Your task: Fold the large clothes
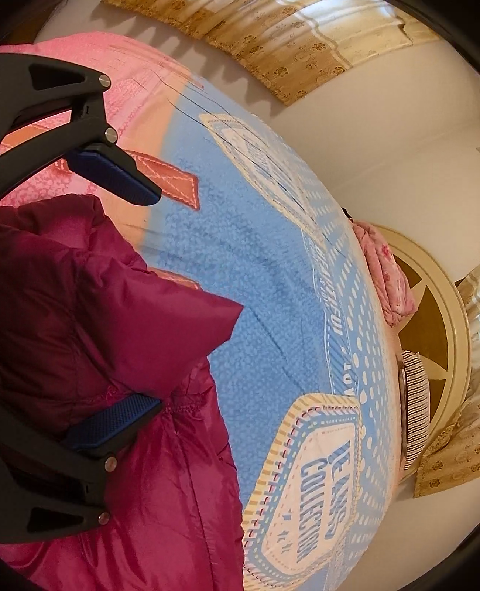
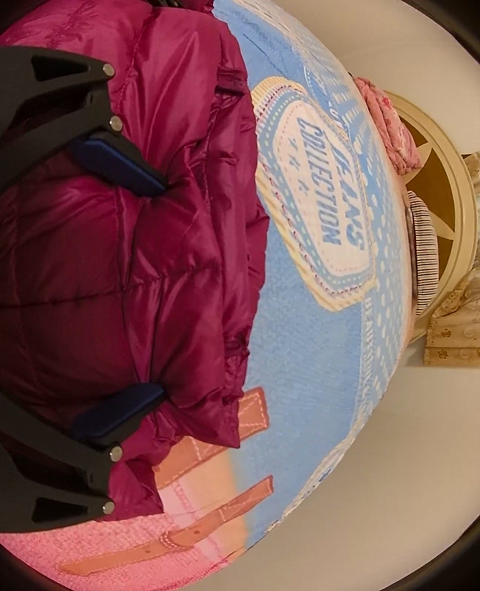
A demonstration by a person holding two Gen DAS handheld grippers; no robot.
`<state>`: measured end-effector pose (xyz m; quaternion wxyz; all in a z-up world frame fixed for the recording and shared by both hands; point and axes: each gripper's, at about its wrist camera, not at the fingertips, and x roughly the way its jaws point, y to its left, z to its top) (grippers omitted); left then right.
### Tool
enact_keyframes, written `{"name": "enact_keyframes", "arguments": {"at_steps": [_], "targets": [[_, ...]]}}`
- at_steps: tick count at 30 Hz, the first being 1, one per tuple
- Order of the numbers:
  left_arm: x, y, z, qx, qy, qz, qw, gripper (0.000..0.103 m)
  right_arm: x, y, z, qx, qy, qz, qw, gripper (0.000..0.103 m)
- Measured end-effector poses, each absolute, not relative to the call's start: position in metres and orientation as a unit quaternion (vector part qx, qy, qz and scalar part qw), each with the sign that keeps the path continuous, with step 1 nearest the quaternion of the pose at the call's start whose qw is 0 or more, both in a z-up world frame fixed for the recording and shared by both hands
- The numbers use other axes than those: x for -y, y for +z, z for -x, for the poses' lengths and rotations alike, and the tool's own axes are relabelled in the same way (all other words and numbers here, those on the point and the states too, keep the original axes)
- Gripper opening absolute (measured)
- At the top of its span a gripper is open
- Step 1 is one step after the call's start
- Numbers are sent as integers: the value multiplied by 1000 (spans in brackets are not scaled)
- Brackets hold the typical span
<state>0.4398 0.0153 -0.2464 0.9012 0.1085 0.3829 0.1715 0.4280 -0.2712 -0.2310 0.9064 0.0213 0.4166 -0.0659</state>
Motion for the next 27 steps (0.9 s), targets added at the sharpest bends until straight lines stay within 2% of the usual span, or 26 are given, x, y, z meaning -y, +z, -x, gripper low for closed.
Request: {"name": "enact_keyframes", "arguments": {"at_steps": [4, 6, 9, 12, 18, 21, 27], "targets": [[-11, -241, -440, -387, 171, -124, 897, 102, 271, -229, -428, -421, -67, -17, 905, 102], [-16, -223, -427, -381, 164, -103, 904, 102, 270, -219, -422, -419, -71, -14, 905, 99], [-17, -186, -382, -349, 132, -68, 925, 102, 253, -180, -382, -371, -60, -15, 927, 98], [-8, -182, -350, -330, 122, -66, 934, 102, 225, -159, -339, -324, -34, -21, 945, 103], [1, -235, -345, -364, 154, -97, 913, 102, 174, -202, -318, -352, -12, 32, 935, 101], [-5, -241, -350, -367, 157, -86, 913, 102, 177, -224, -322, -359, -15, 29, 933, 102], [-3, -251, -356, -379, 154, -81, 909, 102, 178, -234, -328, -381, -16, 35, 924, 103]]}}
